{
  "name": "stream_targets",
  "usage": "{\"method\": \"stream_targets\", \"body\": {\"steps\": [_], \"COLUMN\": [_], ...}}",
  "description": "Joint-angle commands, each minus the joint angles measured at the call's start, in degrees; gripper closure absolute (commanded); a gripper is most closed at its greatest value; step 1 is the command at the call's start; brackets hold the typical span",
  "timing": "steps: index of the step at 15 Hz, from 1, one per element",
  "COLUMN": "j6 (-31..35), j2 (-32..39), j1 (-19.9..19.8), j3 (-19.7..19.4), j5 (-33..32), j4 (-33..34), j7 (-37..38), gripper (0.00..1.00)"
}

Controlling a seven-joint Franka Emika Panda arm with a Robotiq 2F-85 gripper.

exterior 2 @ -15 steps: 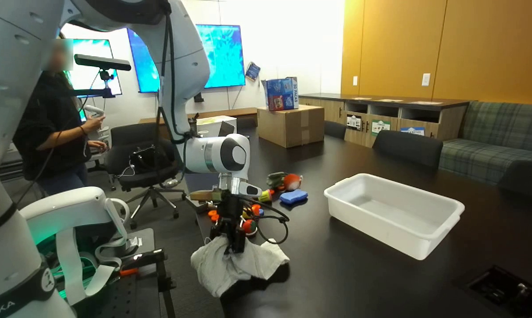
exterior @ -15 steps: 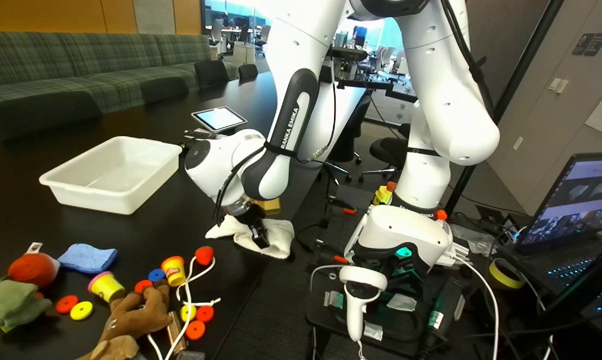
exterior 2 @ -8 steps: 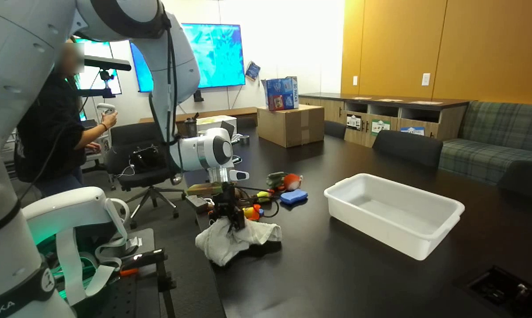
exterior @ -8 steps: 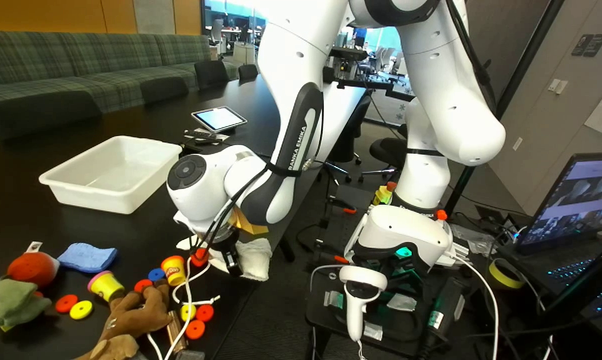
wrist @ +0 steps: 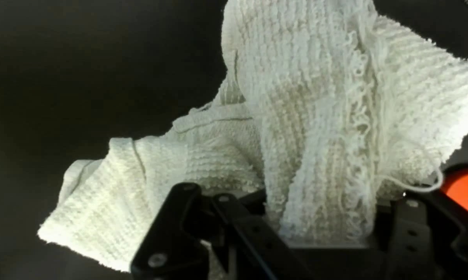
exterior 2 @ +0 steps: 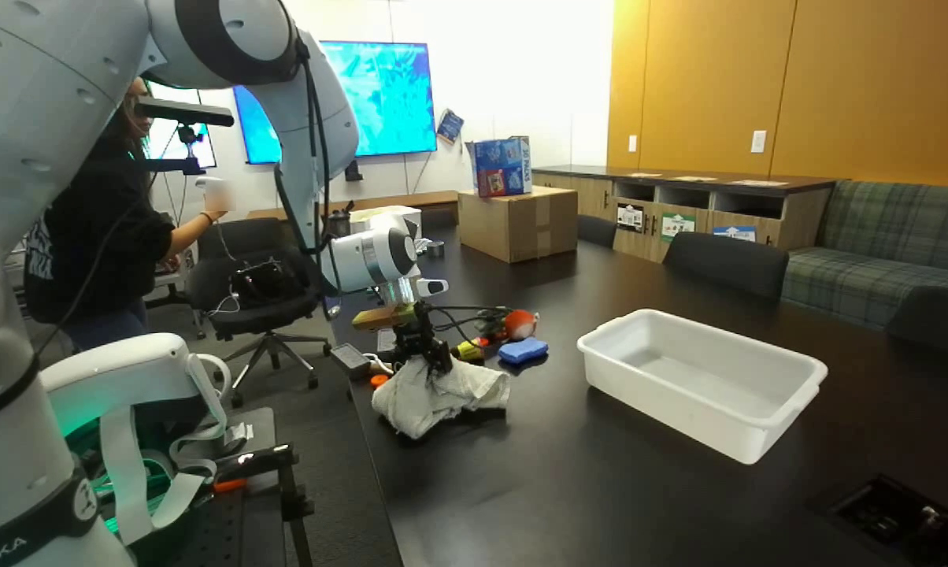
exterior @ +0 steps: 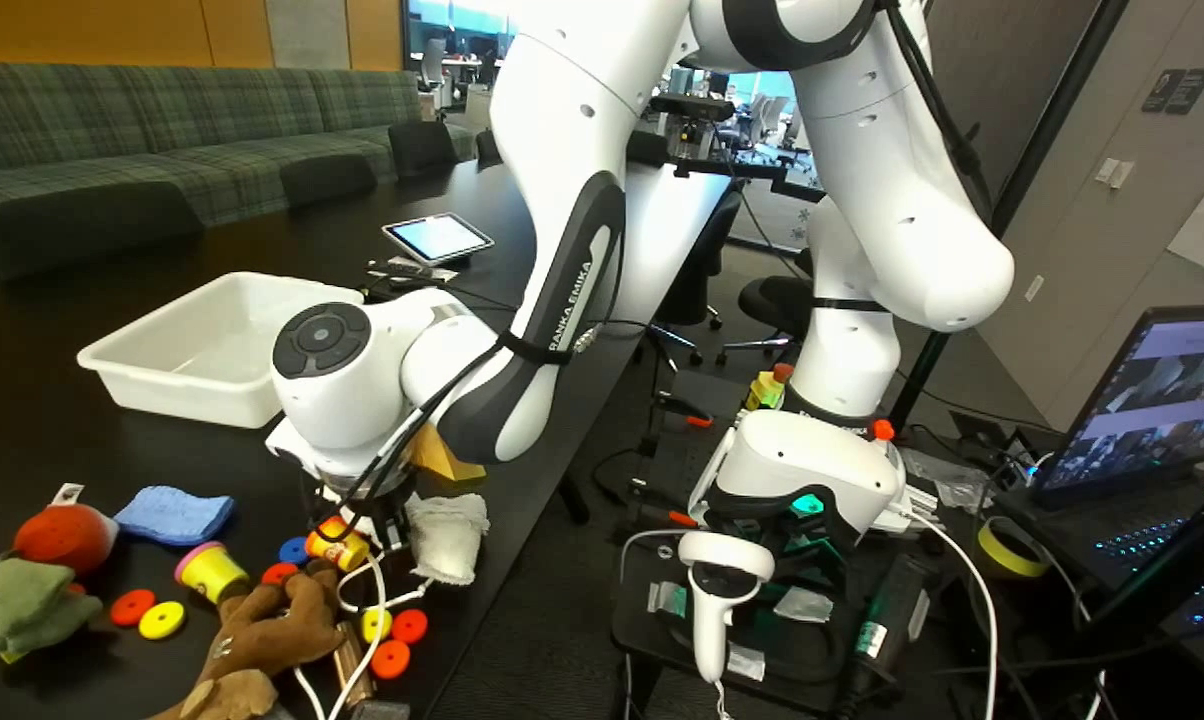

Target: Use the white towel to slide the things on the counter to the left and then put the towel in the white bin

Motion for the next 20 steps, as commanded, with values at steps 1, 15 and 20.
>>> {"method": "stream_targets", "body": {"steps": [1,15,20], "j6": [-0.16,0.47,1.47], "j2": [2.61,5.90,3.68], "j1": [1.40,3.99,5.19], "j3": [0.03,0.30,-1.12], "j5": [0.90,16.87,19.09], "j4": [5.94,22.03,25.74], "j7": [-0.17,2.32,3.95], "gripper": [0.95,0.95,0.95]}}
